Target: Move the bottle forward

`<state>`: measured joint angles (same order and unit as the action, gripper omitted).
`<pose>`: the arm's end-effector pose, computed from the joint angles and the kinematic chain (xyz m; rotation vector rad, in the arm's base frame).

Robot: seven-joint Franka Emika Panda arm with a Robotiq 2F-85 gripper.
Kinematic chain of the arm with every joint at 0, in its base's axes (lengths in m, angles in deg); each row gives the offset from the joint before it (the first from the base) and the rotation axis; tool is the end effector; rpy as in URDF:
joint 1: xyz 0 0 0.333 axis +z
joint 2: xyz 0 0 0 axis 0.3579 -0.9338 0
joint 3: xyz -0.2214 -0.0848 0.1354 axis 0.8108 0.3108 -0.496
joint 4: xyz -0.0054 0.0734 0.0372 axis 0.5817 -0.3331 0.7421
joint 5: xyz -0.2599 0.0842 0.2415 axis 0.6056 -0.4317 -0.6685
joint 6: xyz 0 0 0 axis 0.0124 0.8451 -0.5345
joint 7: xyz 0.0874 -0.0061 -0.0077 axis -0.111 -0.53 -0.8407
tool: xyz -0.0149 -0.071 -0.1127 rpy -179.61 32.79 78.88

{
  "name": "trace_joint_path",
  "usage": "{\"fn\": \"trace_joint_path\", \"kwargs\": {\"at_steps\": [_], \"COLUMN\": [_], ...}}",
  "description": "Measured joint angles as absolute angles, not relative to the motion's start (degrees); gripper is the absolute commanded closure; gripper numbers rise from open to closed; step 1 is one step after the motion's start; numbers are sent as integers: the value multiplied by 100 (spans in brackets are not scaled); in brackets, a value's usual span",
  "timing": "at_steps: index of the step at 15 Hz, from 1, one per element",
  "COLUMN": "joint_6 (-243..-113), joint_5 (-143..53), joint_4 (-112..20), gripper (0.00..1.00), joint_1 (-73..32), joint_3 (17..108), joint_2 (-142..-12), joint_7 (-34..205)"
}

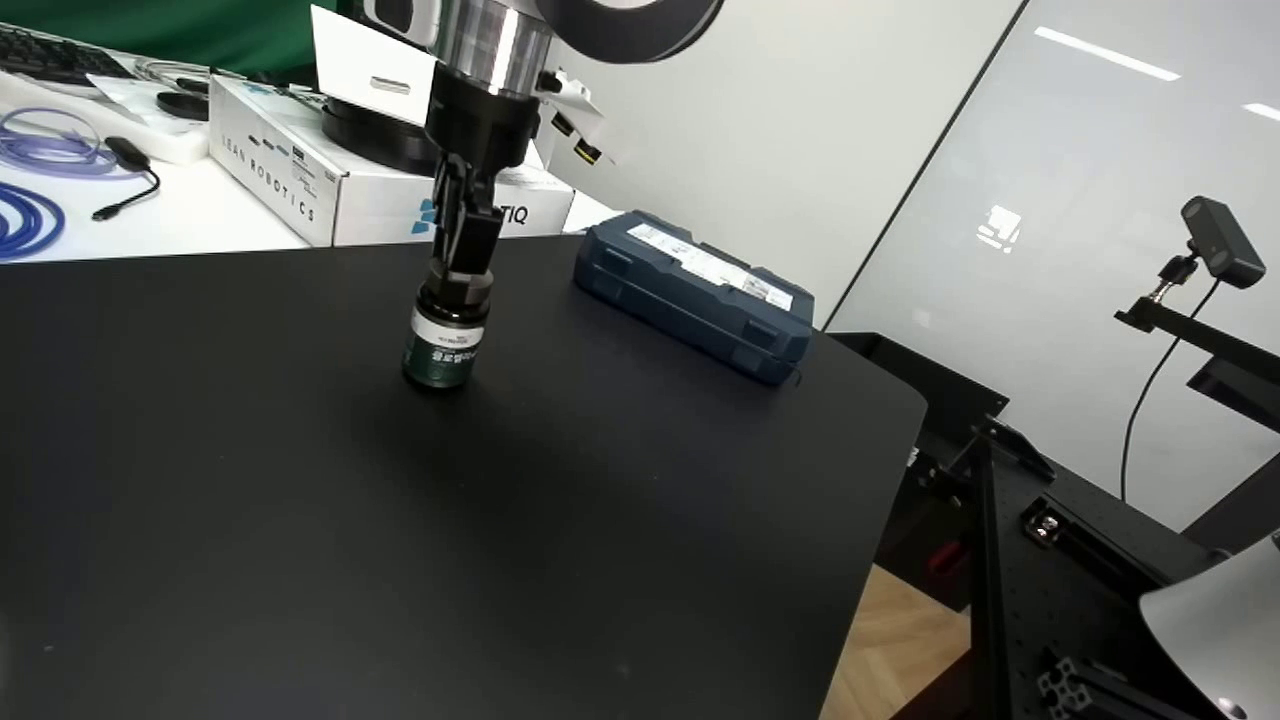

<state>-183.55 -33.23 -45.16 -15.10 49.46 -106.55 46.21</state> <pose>0.6288 0.1568 0.1282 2.6904 1.4990 0.0617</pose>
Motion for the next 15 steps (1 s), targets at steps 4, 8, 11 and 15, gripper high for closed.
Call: {"fn": "trace_joint_path", "kwargs": {"at_steps": [4, 8, 11, 15], "joint_6": [-18336, -18316, -18227, -18188], "joint_5": [-3341, -3339, -3339, -3340], "joint_4": [-4424, -4412, -4503, -4614], "gripper": [0, 0, 0, 0], "joint_1": [-1511, -1489, -1464, -1442], "joint_3": [4920, 4831, 4780, 4779], "joint_2": [-10675, -10511, -10192, -10031], "joint_7": [4616, 4615, 4617, 4627]}}
